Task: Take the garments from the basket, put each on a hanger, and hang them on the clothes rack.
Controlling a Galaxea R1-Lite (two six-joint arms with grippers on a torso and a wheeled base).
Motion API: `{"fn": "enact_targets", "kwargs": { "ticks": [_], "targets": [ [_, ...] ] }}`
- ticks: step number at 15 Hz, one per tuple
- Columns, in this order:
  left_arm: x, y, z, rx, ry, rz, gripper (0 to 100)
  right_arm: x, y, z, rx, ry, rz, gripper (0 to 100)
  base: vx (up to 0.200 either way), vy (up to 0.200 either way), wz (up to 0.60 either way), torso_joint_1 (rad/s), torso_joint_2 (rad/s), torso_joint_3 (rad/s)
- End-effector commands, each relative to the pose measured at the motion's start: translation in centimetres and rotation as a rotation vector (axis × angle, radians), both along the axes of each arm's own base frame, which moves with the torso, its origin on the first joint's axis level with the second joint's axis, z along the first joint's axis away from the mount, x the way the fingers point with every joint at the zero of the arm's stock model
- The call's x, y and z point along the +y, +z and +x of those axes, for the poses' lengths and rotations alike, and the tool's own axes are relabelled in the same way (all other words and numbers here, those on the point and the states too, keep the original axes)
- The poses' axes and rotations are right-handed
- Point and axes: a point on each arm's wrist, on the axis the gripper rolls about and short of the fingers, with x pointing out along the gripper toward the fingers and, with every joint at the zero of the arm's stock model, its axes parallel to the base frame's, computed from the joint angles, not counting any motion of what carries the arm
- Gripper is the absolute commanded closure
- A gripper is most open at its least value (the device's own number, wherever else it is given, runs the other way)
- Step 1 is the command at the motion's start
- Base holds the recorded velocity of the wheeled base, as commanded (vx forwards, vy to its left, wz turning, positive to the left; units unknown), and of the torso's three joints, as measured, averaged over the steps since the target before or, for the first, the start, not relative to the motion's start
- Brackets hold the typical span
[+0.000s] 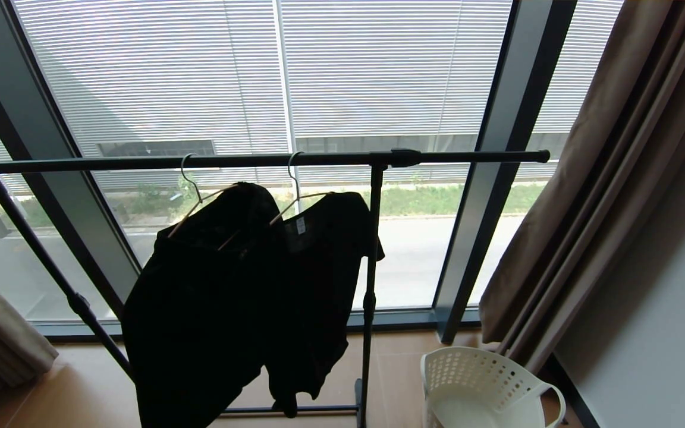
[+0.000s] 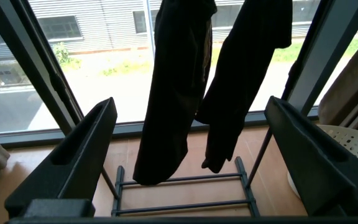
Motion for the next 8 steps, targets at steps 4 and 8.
{"fn": "enact_targets", "kwargs": {
  "ticks": [4,8],
  "targets": [
    [0.0,0.02,0.02,0.001,0.0,0.0,0,0.0,0.01,0.01,0.001,0.002,-0.001,0,0.0,0.0,0.0,0.0,0.0,0.0],
    [0.0,0.01,0.01,0.003,0.0,0.0,0,0.01,0.01,0.01,0.001,0.004,0.0,0,0.0,0.0,0.0,0.0,0.0,0.0]
  ]
}}
